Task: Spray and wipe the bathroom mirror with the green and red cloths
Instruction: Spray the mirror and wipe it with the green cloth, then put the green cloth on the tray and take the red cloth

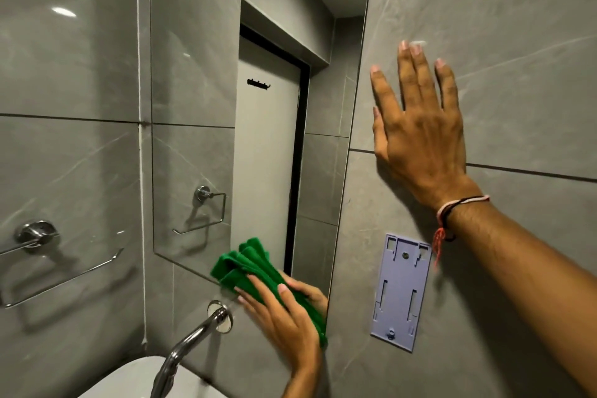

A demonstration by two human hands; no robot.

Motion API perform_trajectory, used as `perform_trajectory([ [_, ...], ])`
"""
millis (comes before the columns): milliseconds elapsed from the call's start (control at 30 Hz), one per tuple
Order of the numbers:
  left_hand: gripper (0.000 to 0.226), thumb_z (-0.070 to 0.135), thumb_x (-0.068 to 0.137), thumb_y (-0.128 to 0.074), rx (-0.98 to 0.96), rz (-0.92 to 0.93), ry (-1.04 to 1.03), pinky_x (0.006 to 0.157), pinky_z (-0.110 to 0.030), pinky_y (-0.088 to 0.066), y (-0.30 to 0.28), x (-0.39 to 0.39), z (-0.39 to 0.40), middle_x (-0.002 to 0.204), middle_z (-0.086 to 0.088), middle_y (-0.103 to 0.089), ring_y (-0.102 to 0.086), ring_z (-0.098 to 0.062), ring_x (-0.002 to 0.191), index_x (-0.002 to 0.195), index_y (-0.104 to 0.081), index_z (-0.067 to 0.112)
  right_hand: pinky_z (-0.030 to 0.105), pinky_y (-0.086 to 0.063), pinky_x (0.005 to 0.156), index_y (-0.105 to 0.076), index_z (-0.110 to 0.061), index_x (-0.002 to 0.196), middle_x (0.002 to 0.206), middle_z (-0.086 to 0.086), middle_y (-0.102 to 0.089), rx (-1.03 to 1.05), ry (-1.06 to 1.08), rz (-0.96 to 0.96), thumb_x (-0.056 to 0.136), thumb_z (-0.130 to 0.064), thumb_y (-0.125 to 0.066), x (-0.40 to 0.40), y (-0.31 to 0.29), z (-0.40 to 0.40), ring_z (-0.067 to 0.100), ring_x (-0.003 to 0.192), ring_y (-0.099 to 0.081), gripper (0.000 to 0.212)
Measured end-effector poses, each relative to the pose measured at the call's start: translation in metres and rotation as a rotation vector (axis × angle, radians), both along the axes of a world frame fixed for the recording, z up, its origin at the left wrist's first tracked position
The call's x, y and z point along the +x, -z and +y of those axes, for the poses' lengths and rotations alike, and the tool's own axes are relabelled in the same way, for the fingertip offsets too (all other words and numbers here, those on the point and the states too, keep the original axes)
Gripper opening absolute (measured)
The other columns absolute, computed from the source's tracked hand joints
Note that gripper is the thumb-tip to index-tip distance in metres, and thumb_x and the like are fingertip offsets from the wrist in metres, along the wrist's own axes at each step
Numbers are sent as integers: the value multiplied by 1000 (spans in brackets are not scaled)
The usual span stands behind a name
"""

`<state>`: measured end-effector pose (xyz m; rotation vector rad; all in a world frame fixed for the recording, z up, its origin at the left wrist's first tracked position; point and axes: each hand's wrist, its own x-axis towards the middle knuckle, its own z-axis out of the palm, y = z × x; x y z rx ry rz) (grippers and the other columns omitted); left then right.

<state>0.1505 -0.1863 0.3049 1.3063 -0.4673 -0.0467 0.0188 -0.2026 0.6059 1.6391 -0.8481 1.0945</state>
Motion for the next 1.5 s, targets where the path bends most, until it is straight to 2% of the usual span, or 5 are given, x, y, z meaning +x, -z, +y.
perform_trajectory([
  [300, 76, 15, 97, -42, -161, -746, 106, 125, -42, -20, -50, -52, 16, 171, 2, -3, -5, -20, 159, 160, -1, 23, 48, -36, 123, -70, -10, 127, 148, 15, -60, 305, -496, -16, 97, -15, -58, -11, 44, 36, 32, 141, -54, 33],
  [533, 81, 6, 99, -43, -456, -1069, 211, 123, -46, -31, -127, -52, 37, 171, 4, -5, -21, -28, 156, 160, 10, 19, 21, -55, 90, -72, -28, 122, 108, -13, -80, 1022, -918, -391, 67, -88, -62, -65, 48, 87, -2, 102, -73, 82],
  [767, 107, 47, 89, -67, -420, -1362, 536, 121, -54, -32, -91, -133, 102, 165, -27, -16, -26, -36, 154, 159, 4, 8, 41, -67, 82, -79, -10, 104, 96, 11, -83, 974, -881, -799, 87, -3, -77, -202, 112, 145, 29, 93, -80, 19],
  [1067, 45, 22, 63, -87, 105, -323, 1505, 79, -18, -58, -53, -117, 116, 105, 6, -81, -76, -8, 94, 105, -77, 33, 21, -60, 58, -84, -18, 86, 82, 1, -84, 1100, -952, -1115, 85, -5, -76, -239, 179, 154, 12, 73, -80, 16],
  [1500, 48, -23, 70, -74, 774, 351, 1294, 74, -36, -65, 215, -153, 156, 117, -35, -68, -69, -39, 98, 115, -61, -12, 47, -64, 77, -70, 7, 110, 106, 26, -77, 1772, -272, -1909, 91, 8, -64, -308, 510, 201, 30, 84, -76, 20],
])
